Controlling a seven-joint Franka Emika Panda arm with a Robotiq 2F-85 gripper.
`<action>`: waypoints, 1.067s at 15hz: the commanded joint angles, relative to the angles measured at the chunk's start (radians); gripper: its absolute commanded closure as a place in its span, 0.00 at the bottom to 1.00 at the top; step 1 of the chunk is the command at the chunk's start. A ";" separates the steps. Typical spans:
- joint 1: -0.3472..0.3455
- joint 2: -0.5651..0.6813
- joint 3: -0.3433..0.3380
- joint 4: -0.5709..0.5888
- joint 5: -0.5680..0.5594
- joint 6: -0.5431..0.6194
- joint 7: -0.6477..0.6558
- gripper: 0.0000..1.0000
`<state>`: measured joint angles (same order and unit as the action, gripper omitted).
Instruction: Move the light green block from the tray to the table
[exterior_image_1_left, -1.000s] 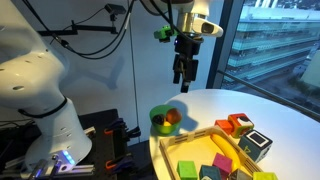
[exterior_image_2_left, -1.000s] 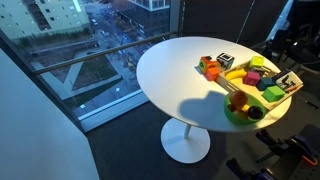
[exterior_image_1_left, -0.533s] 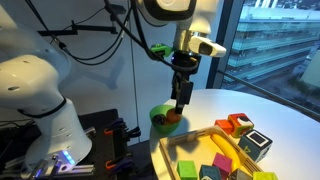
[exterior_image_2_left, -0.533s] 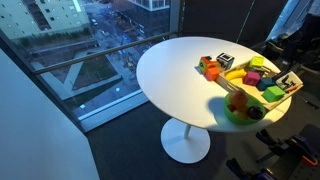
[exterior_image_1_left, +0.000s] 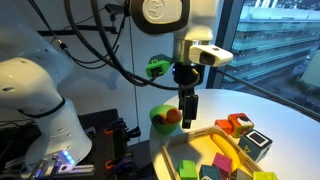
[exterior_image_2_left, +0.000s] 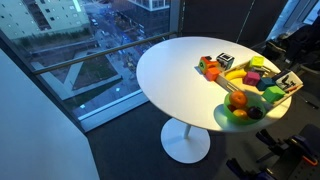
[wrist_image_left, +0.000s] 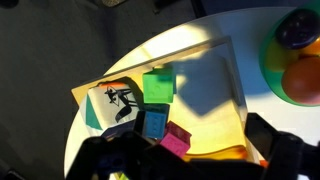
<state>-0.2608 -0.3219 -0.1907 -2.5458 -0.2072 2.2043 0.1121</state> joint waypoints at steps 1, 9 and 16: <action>-0.003 0.000 0.003 0.002 0.001 -0.003 -0.001 0.00; -0.013 0.025 -0.002 0.007 -0.011 -0.013 0.006 0.00; -0.054 0.109 -0.027 -0.009 -0.049 0.040 0.035 0.00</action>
<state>-0.2970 -0.2393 -0.2081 -2.5463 -0.2104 2.2070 0.1154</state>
